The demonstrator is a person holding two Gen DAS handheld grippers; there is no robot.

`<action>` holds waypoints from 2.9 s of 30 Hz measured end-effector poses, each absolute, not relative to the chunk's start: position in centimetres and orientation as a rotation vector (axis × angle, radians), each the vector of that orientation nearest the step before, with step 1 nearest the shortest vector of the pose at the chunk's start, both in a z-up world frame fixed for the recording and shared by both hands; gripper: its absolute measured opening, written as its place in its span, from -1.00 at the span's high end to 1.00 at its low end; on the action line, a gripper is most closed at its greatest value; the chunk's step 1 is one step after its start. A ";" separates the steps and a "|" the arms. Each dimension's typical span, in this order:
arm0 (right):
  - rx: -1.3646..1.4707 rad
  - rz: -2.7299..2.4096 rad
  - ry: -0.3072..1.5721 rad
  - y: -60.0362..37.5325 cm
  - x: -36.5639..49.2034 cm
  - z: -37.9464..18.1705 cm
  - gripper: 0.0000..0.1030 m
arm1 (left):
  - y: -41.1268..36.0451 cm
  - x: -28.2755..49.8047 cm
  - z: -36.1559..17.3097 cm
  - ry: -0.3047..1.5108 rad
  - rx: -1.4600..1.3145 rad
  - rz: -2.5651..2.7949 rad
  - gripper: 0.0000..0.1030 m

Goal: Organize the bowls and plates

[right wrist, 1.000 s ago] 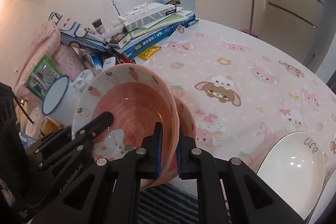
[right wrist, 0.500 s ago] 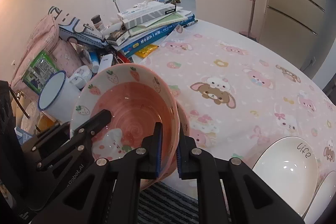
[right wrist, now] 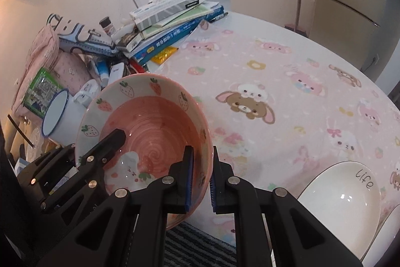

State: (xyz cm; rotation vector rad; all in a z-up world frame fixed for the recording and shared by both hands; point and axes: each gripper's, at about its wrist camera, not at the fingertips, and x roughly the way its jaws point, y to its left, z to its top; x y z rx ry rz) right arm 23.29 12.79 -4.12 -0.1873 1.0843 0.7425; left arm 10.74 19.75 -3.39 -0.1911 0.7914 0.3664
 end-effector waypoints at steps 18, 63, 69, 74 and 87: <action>-0.233 0.739 0.981 12.8 22.8 -3.4 0.85 | 21.1 9.4 -4.3 0.705 -0.310 0.254 0.52; -0.030 0.661 0.808 3.1 22.2 6.9 0.90 | 18.1 6.0 3.6 0.516 -0.163 0.209 0.05; 0.032 0.555 0.696 -4.9 19.2 11.0 0.90 | 13.5 5.1 7.6 0.390 -0.135 0.109 -0.45; 0.085 0.439 0.645 -12.1 16.0 13.1 0.89 | 9.1 4.1 10.1 0.301 -0.080 0.015 -0.91; 0.170 0.238 0.555 -27.7 8.1 14.1 -0.04 | 0.1 -0.6 14.2 0.188 -0.007 -0.180 -0.99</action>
